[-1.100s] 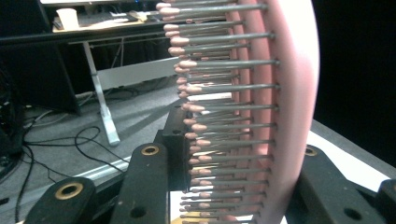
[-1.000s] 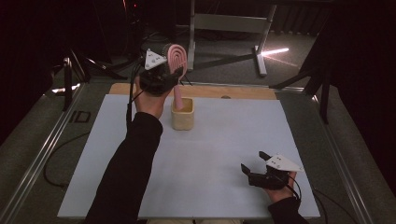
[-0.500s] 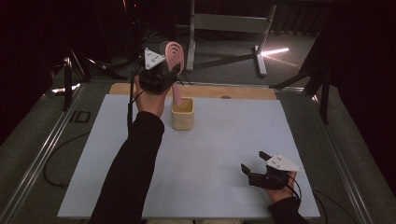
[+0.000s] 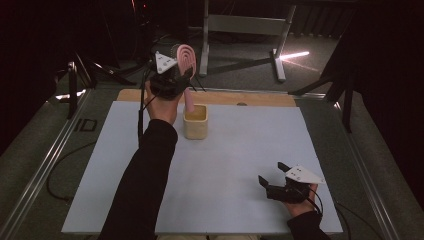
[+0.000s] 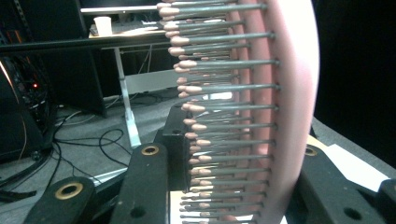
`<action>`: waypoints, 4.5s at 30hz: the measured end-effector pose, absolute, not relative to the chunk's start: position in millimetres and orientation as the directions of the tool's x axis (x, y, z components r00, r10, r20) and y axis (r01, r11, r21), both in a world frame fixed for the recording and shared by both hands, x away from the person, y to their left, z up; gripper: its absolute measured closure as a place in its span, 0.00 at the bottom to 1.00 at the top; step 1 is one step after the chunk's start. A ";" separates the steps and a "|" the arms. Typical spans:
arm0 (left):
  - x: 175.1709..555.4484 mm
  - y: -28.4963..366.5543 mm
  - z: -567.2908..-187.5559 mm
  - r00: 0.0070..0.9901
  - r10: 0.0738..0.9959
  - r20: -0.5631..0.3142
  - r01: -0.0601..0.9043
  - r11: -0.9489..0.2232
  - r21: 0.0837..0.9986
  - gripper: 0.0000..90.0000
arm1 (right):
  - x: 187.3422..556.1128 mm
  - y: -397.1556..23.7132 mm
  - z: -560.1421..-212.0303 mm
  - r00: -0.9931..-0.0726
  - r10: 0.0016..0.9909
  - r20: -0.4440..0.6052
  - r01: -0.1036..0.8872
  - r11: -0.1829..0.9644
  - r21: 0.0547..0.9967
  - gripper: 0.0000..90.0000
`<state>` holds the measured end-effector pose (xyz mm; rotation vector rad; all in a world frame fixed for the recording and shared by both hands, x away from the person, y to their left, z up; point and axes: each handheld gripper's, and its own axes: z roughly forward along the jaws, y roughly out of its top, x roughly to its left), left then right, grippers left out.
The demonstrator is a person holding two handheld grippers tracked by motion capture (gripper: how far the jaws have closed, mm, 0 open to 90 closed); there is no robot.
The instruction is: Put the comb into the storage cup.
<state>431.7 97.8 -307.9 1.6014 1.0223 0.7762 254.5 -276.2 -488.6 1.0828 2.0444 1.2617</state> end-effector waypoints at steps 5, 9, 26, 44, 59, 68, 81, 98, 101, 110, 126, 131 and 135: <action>434.2 94.3 -311.4 0.428 0.904 -0.020 0.239 -0.091 0.967 0.72 | 254.7 -277.4 -488.8 -0.553 0.833 -0.002 0.370 0.248 0.896 0.15; 435.5 91.7 -313.3 0.428 0.903 -0.023 0.240 -0.090 0.967 0.72 | 254.5 -277.3 -488.6 -0.555 0.832 -0.002 0.368 0.248 0.896 0.15; 436.4 84.8 -321.9 0.433 0.901 -0.037 0.245 -0.078 0.966 0.72 | 254.1 -277.0 -488.7 -0.558 0.830 -0.005 0.364 0.251 0.897 0.15; 438.8 77.6 -331.9 0.426 0.904 -0.044 0.256 -0.074 0.964 0.72 | 253.2 -276.8 -487.7 -0.559 0.829 -0.005 0.364 0.251 0.897 0.15; 439.8 71.4 -340.8 0.425 0.904 -0.057 0.269 -0.067 0.961 0.72 | 253.1 -277.0 -487.3 -0.559 0.829 -0.004 0.363 0.249 0.898 0.15; 441.1 70.9 -342.7 0.424 0.904 -0.055 0.274 -0.070 0.959 0.72 | 253.1 -277.1 -487.4 -0.559 0.829 -0.006 0.363 0.251 0.897 0.15; 443.3 69.7 -351.0 0.425 0.903 -0.070 0.292 -0.064 0.954 0.72 | 253.2 -276.2 -488.3 -0.560 0.828 -0.006 0.367 0.254 0.895 0.15; 444.0 66.8 -357.8 0.428 0.900 -0.075 0.309 -0.068 0.949 0.72 | 253.1 -276.6 -488.0 -0.559 0.829 -0.008 0.363 0.254 0.896 0.15; 443.7 67.2 -358.8 0.427 0.901 -0.077 0.312 -0.066 0.948 0.72 | 253.1 -276.4 -488.1 -0.559 0.829 -0.008 0.364 0.255 0.896 0.15; 444.8 72.4 -369.4 0.416 0.903 -0.106 0.335 -0.044 0.941 0.72 | 253.1 -276.4 -488.1 -0.559 0.829 -0.009 0.364 0.255 0.896 0.15; 445.4 75.4 -382.6 0.407 0.901 -0.152 0.363 -0.007 0.932 0.72 | 253.1 -275.8 -488.3 -0.563 0.826 -0.010 0.363 0.259 0.895 0.15; 446.0 76.7 -385.3 0.404 0.900 -0.163 0.372 0.002 0.928 0.72 | 253.2 -275.7 -488.4 -0.563 0.827 -0.010 0.365 0.259 0.894 0.15; 446.0 76.3 -386.2 0.408 0.897 -0.170 0.377 0.004 0.926 0.72 | 253.2 -275.4 -488.5 -0.563 0.827 -0.011 0.365 0.260 0.894 0.16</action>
